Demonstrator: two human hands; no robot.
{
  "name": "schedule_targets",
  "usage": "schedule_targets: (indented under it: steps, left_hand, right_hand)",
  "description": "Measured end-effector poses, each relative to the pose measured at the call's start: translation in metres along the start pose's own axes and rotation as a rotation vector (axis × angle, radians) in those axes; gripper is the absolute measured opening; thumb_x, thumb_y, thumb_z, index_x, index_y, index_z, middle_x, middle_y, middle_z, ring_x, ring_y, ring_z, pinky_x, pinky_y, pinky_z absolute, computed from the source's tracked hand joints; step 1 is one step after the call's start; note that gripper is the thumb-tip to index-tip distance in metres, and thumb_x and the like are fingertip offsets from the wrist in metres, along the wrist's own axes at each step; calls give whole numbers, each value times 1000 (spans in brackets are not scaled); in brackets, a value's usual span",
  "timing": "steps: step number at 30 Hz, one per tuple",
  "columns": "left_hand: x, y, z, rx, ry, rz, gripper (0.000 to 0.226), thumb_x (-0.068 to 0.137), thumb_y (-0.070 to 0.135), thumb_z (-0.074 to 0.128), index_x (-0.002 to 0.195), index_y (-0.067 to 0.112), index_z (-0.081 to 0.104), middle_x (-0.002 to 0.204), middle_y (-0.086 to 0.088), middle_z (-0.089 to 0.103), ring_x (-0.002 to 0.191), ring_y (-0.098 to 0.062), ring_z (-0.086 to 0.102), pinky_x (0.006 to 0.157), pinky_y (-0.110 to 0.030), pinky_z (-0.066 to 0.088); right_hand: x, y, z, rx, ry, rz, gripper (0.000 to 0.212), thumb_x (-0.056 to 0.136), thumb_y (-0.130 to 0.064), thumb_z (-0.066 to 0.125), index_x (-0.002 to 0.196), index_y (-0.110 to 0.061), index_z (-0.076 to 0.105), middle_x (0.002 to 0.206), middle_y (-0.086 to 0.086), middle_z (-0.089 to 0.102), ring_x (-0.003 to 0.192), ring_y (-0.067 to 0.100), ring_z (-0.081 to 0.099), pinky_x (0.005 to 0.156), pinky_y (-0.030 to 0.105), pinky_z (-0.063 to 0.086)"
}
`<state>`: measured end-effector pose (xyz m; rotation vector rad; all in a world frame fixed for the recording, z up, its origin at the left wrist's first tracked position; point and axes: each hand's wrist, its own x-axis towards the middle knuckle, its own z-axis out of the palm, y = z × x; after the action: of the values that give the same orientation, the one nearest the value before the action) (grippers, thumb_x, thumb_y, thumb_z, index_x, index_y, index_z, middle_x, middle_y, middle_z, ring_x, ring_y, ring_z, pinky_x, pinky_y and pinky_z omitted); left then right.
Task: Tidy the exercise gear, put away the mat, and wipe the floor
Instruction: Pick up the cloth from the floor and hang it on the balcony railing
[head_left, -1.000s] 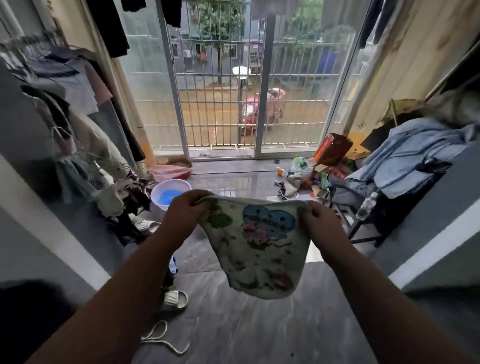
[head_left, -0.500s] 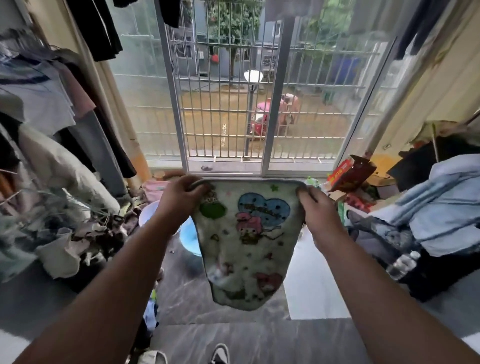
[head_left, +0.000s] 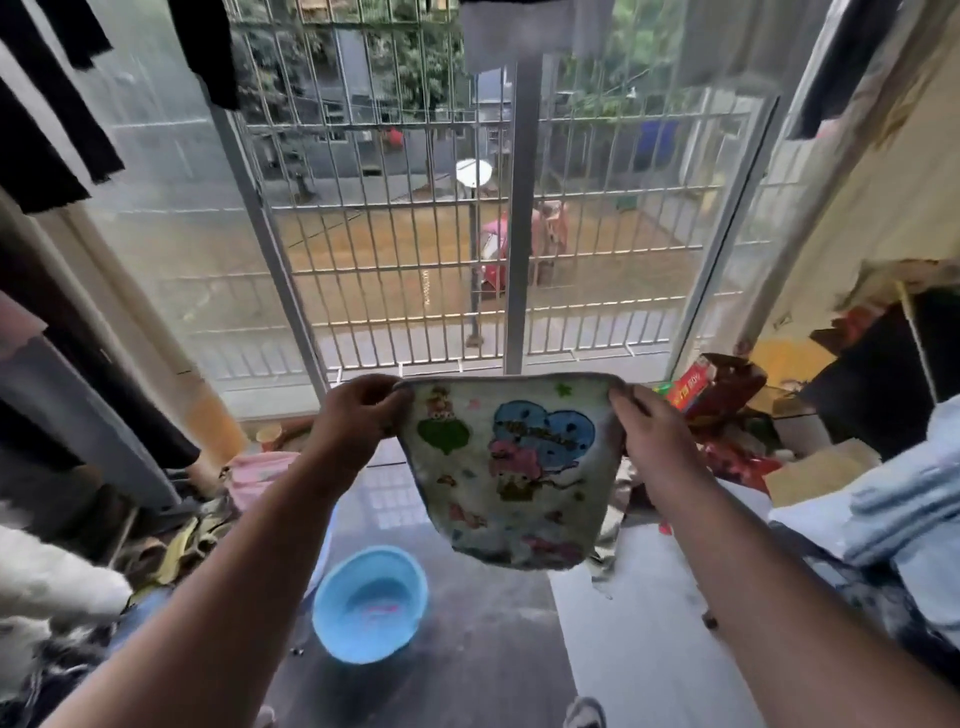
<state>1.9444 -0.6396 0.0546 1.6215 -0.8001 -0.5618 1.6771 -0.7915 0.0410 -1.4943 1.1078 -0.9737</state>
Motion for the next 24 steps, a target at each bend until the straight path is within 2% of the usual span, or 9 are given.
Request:
schedule_targets:
  steps: [2,5,8,10,13,15,18,21,24]
  left_hand:
    - [50,-1,24,22,60,4,17,92,9,67,105,-3,68,88,-19,69,71,-24,62,55,-23,55]
    - [116,2,55,86,153,9,17,93,14,68,106,3,68,86,-15,69,60,-17,57,45,-16,48]
    - [175,5,78,92,234,-5,17,92,15,68,106,4,69,88,-16,71,63,-17,58,43,-16,47]
    - [211,10,88,104,278,-20,10,92,17,69,99,9,70,82,-8,72,62,-14,60,43,-15,47]
    - [264,15,92,152,334,1,10,91,21,70,82,23,68,63,10,70,55,0,60,48,-11,45]
    - [298,15,89,202,365,11,11,91,24,70,80,23,69,60,8,67,48,4,56,48,-10,39]
    - [354,14,82,199,375,2,13,92,24,68,79,21,68,54,6,63,42,1,52,45,-13,38]
    - [415,6,68,125,339,-11,9,93,13,66,84,12,68,49,9,63,41,-1,54,41,-16,39]
    - [483,-4,45,77,305,-17,6,95,12,64,91,9,67,58,4,69,50,-8,66,37,-17,38]
  right_hand:
    - [59,7,4,-7,-24,-46,22,100,-33,54,88,-21,68,79,-6,69,72,9,64,57,20,48]
    - [147,16,13,0,-76,-55,22,99,-34,56,86,-23,71,82,-2,71,78,17,67,71,33,54]
    - [231,14,24,14,-140,-59,21,92,-40,57,83,-30,73,85,-1,73,85,26,70,78,46,56]
    - [280,8,34,-12,-169,-84,22,90,-42,55,88,-30,73,88,0,74,87,27,70,79,48,57]
    - [343,-7,57,-51,-206,-127,23,98,-35,53,93,-23,71,86,-3,72,81,20,68,66,35,54]
    - [380,-16,76,-73,-225,-161,23,100,-33,52,88,-24,70,81,-6,70,74,15,64,60,27,46]
    - [432,-24,107,-102,-257,-181,26,100,-33,53,81,-23,68,77,-5,68,70,13,61,59,25,46]
    - [486,-26,147,-98,-272,-163,26,90,-42,57,80,-24,72,77,1,72,71,20,66,66,40,54]
    - [541,-28,196,-63,-301,-142,28,84,-49,57,85,-28,74,78,4,74,77,28,71,72,51,57]
